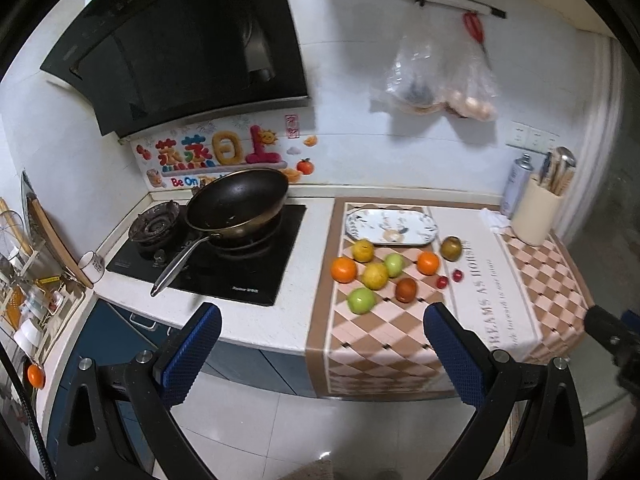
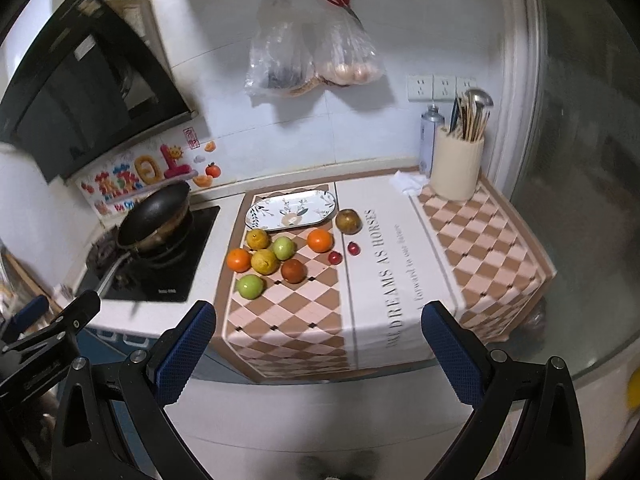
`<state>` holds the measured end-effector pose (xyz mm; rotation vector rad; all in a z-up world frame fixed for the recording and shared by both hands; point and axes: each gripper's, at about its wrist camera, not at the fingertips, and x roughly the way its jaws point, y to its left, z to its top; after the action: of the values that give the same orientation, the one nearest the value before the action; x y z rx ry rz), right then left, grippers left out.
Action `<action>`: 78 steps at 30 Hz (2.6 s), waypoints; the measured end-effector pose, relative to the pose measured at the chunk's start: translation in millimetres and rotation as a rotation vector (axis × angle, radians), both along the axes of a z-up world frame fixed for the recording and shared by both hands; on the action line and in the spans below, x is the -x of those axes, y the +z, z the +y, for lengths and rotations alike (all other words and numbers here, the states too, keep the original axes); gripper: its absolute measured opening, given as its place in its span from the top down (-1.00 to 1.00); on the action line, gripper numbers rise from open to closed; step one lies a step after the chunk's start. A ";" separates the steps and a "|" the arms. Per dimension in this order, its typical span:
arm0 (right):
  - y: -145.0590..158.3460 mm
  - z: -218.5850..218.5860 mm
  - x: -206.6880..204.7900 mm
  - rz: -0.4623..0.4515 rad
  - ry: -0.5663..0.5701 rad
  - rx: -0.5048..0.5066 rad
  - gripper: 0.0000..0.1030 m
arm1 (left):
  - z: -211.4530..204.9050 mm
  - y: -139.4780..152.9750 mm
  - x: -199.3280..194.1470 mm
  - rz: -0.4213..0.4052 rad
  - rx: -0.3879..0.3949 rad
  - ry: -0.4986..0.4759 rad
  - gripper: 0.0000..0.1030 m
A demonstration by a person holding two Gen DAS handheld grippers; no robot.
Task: Organize fruits
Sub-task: 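Grasp the yellow citrus with the left tool while the right tool grasps the red-brown apple, then carry both fruits onto the white floral plate and open both tools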
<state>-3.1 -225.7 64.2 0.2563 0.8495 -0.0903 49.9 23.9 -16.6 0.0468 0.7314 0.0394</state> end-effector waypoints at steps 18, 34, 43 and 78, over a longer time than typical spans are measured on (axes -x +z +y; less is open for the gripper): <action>-180.2 -24.6 -239.8 0.263 0.067 -0.203 -1.00 | 19.3 -154.6 -218.4 0.426 -0.004 0.114 -1.00; -311.6 -105.3 -445.3 0.489 0.102 -0.196 -0.99 | -75.3 -281.2 -358.1 0.818 0.027 -0.050 -0.71; -348.2 -113.6 -486.1 0.544 0.090 -0.174 -0.86 | -94.4 -304.2 -373.3 0.846 -0.015 -0.117 -0.20; -339.4 -48.8 -562.7 0.449 0.261 -0.217 -0.38 | -111.3 -214.0 -517.0 0.654 0.181 -0.132 -0.20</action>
<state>559.6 -274.6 -275.3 0.3321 1.3356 0.1969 566.9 -87.4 -230.6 -0.0698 1.3806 -0.1767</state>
